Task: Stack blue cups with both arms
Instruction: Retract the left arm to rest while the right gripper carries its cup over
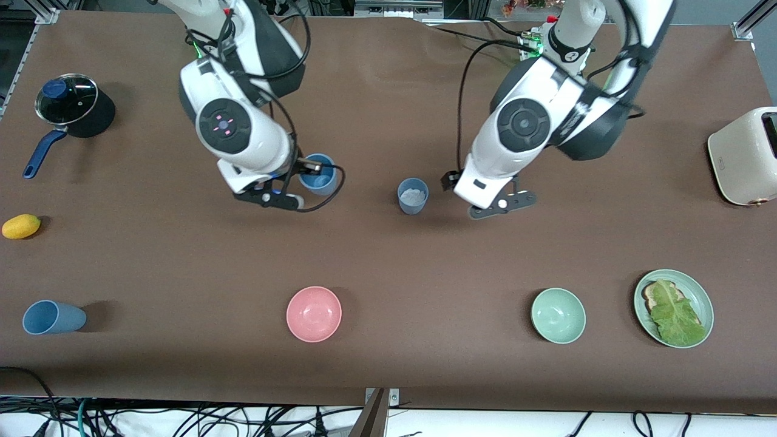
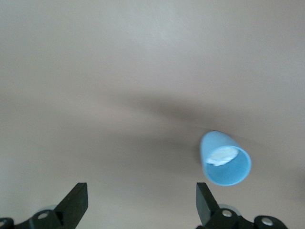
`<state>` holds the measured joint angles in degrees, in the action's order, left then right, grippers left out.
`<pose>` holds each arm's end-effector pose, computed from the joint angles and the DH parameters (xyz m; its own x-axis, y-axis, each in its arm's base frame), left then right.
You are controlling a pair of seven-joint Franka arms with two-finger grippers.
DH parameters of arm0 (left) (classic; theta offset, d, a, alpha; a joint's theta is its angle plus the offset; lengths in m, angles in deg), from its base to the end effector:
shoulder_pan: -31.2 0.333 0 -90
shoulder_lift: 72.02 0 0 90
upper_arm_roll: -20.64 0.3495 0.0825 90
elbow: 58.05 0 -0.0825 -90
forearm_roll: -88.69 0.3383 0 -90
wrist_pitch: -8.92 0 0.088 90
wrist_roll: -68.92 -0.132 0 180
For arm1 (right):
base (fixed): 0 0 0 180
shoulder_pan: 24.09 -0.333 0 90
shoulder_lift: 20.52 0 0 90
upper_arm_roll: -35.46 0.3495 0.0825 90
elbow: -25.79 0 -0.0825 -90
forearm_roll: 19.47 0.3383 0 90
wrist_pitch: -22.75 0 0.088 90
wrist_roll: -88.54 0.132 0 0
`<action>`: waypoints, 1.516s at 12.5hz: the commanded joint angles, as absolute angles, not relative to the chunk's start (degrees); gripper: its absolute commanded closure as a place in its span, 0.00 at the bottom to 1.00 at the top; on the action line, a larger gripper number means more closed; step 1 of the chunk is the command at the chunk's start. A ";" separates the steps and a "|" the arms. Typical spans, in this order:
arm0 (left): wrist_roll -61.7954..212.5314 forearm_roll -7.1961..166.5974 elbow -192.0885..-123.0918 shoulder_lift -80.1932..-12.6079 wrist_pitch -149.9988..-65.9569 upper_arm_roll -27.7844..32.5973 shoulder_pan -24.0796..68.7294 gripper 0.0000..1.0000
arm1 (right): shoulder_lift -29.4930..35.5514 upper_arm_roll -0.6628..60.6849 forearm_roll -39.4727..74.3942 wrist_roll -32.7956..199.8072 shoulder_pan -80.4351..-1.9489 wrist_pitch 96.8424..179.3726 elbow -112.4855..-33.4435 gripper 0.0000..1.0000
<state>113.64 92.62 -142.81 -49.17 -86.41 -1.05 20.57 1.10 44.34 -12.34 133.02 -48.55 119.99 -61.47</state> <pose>0.5417 -0.2902 0.4651 0.9579 0.2186 -0.1863 0.2081 -0.9753 -0.0747 0.5102 0.3374 0.4531 0.9392 -0.2197 -0.2640 -0.2236 -0.9746 0.0155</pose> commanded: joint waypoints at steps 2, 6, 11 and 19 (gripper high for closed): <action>95.95 93.79 -134.62 -49.60 -77.84 -1.42 28.10 0.00 | 6.09 46.36 -12.61 144.05 -54.48 123.46 -55.70 1.00; 80.90 93.35 -134.43 -55.22 -72.74 -1.24 34.79 0.00 | 16.37 46.18 -17.36 155.84 -62.05 125.22 -42.97 1.00; 70.94 88.09 -146.70 -66.55 -78.67 16.55 26.66 0.00 | 18.15 46.10 -18.06 160.52 -64.87 127.69 -41.44 1.00; 71.64 87.55 -153.60 -72.91 -81.26 13.81 32.77 0.00 | 18.59 46.01 -20.70 159.64 -64.79 127.78 -42.76 1.00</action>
